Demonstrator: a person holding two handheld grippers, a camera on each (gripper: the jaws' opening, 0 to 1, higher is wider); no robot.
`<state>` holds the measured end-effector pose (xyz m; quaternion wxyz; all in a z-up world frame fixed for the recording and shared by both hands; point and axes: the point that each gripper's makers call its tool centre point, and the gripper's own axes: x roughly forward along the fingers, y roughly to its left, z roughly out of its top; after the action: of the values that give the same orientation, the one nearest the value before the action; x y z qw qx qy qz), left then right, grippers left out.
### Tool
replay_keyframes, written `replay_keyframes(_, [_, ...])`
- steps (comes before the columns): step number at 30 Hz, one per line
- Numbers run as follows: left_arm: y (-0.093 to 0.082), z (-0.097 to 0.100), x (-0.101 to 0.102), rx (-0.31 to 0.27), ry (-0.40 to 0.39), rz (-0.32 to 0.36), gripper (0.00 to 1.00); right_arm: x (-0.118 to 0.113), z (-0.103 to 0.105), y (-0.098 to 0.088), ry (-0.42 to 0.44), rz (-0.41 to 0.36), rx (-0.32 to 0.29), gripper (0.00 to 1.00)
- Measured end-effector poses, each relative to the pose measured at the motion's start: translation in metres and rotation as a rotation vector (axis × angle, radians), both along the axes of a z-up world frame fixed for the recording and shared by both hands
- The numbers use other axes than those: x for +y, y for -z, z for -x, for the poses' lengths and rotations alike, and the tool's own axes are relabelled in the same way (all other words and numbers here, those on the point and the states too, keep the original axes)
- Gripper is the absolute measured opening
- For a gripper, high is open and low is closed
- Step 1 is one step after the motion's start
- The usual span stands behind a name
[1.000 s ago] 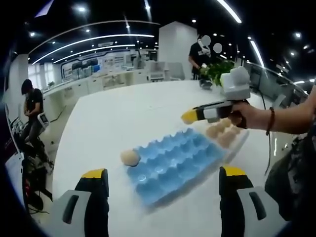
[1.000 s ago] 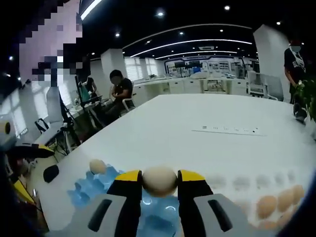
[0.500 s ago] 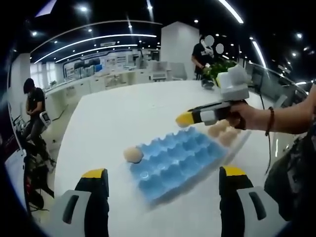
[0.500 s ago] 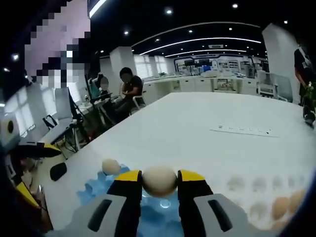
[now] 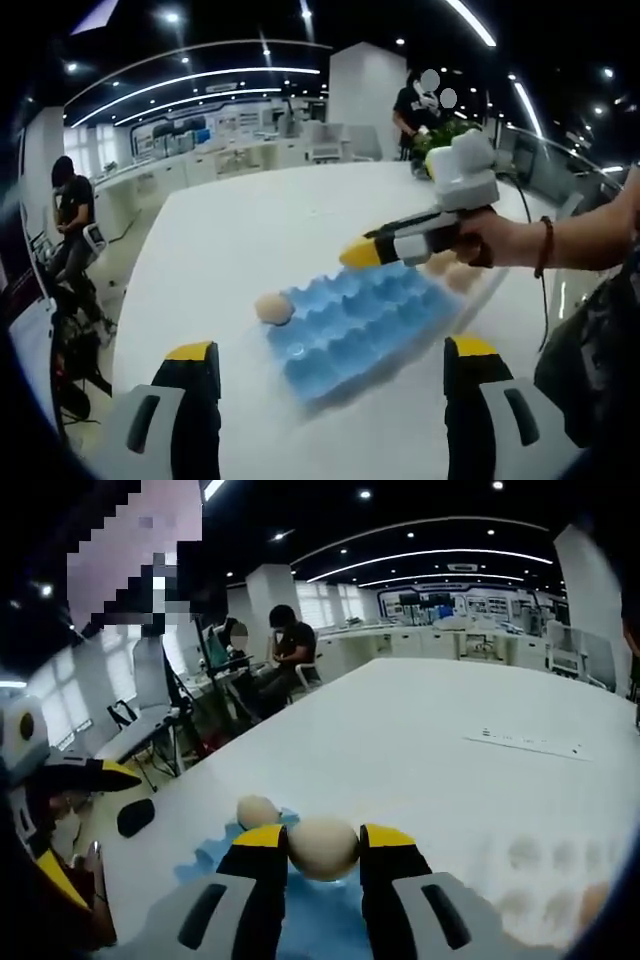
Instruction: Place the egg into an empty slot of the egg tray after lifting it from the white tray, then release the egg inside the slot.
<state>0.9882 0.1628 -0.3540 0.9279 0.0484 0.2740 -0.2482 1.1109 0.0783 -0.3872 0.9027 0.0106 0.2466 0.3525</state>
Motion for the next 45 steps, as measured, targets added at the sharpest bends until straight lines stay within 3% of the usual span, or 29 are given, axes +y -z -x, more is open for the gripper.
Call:
replay_keyframes(14, [0.0,0.001,-0.002,0.006,0.002,0.0,0.94,0.036,0.004,0.006,-0.084,0.024,-0.003,0.29])
replay_keyframes(45, [0.002,0.0,0.011,0.008,-0.033,0.005,0.94,0.058,-0.001,0.032,-0.122,0.092,-0.008,0.29])
